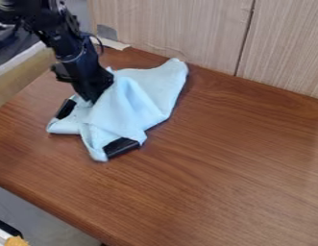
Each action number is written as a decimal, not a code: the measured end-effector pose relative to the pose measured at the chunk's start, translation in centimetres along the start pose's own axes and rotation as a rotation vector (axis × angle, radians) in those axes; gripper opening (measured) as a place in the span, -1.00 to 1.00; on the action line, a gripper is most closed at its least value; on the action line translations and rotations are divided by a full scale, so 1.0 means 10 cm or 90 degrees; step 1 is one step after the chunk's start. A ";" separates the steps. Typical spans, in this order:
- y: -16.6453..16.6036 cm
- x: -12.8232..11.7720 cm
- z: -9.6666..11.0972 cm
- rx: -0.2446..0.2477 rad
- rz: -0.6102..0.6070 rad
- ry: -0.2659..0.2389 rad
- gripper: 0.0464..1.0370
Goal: Fold the cloth from bottom right to top left
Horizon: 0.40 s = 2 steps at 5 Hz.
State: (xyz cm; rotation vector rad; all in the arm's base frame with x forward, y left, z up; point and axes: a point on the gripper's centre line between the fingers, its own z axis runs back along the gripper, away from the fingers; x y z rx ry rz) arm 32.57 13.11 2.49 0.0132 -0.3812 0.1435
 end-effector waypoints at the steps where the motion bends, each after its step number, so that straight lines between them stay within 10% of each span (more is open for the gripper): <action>1: 0.05 0.01 0.00 0.009 0.013 0.019 -0.61; 2: 0.05 0.02 0.03 0.001 0.017 0.026 -0.07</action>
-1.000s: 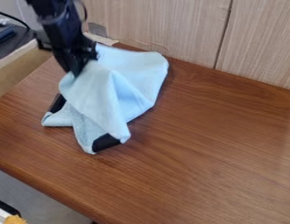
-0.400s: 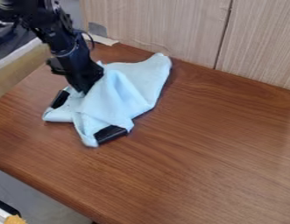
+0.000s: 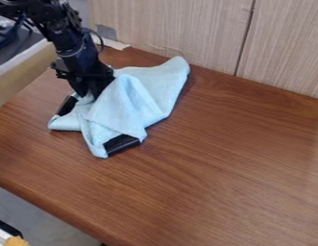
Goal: Fold the cloth from bottom right to top left
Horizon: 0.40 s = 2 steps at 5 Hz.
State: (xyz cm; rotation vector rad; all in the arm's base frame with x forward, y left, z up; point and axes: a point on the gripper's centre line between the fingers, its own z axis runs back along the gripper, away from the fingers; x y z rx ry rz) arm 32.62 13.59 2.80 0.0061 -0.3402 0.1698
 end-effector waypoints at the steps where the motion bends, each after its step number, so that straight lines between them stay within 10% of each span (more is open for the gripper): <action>1: -0.07 -0.02 0.04 -0.008 0.004 0.021 0.54; 2: -0.18 0.06 0.17 -0.013 0.001 0.026 0.94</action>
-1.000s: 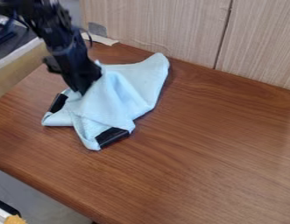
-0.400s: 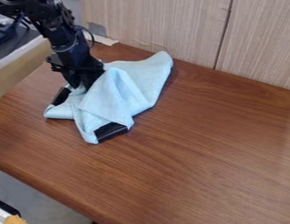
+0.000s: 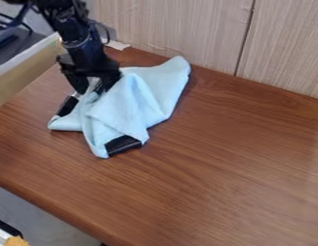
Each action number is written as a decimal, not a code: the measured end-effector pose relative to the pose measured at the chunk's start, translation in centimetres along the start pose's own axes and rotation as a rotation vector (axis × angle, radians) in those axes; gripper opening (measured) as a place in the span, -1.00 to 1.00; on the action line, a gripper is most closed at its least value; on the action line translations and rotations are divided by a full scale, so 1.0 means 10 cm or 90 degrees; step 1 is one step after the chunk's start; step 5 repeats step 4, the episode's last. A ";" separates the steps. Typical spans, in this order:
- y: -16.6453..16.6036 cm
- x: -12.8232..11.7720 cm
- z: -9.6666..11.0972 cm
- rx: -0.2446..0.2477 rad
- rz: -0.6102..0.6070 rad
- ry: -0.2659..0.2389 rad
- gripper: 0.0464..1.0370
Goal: Fold the cloth from bottom right to top left
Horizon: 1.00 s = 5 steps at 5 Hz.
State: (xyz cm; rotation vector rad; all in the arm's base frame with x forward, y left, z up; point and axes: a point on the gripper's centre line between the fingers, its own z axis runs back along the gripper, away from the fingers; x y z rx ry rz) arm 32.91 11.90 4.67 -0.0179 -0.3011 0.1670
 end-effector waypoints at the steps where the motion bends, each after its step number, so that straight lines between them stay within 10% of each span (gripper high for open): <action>1: -0.04 0.05 0.16 0.009 0.004 -0.002 0.94; 5: -0.08 0.26 0.87 0.024 0.014 -0.049 0.93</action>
